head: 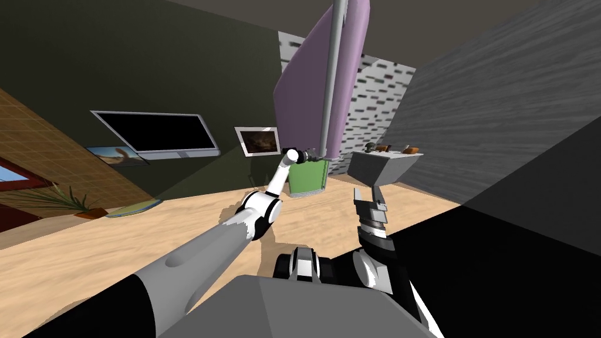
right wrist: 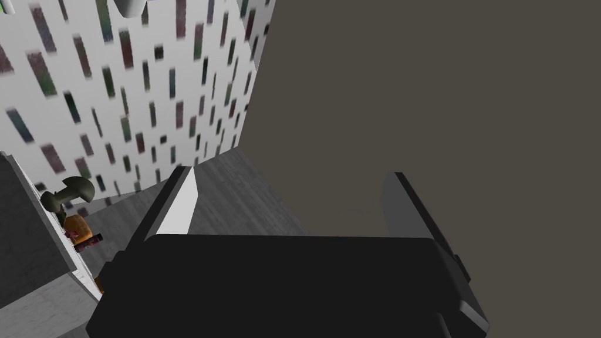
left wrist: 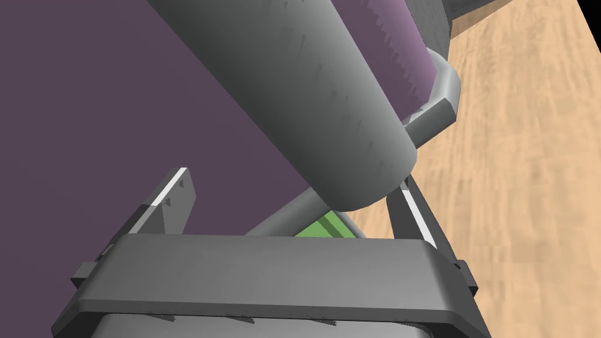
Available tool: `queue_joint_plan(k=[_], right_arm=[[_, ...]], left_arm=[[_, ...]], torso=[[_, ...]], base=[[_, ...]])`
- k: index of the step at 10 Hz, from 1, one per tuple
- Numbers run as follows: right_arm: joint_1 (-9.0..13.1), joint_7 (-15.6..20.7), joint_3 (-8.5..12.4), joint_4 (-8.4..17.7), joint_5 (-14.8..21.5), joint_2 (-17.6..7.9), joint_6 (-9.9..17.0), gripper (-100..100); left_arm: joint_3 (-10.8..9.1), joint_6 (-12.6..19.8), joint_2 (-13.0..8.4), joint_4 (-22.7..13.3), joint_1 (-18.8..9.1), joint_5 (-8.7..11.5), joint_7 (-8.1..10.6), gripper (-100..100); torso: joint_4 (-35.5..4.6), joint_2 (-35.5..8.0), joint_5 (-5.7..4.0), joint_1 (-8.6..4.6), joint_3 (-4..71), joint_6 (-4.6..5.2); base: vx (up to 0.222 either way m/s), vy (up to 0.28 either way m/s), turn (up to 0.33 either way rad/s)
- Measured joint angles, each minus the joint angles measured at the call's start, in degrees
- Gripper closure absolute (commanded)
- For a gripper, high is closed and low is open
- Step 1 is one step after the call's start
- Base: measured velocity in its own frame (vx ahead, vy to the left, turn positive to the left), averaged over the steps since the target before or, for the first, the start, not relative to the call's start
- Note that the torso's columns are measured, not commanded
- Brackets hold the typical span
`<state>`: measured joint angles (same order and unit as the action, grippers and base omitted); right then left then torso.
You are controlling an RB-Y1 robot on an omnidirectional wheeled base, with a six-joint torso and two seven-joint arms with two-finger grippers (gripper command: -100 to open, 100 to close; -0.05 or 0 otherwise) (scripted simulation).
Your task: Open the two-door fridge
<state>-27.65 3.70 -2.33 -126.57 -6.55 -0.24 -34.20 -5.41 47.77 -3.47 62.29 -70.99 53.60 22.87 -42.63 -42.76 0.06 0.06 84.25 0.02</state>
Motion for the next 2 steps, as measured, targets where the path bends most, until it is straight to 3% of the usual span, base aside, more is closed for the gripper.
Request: queue_joint_plan(k=[2], right_arm=[[0.00,0.00,0.00,0.00,0.00,0.00,0.00,0]], left_arm=[[0.04,0.06,-0.03,-0.17,0.19,-0.08,-0.03,0]], torso=[[0.12,0.16,-0.02,-0.02,0.10,-0.01]], base=[[0.003,0.000,0.000]])
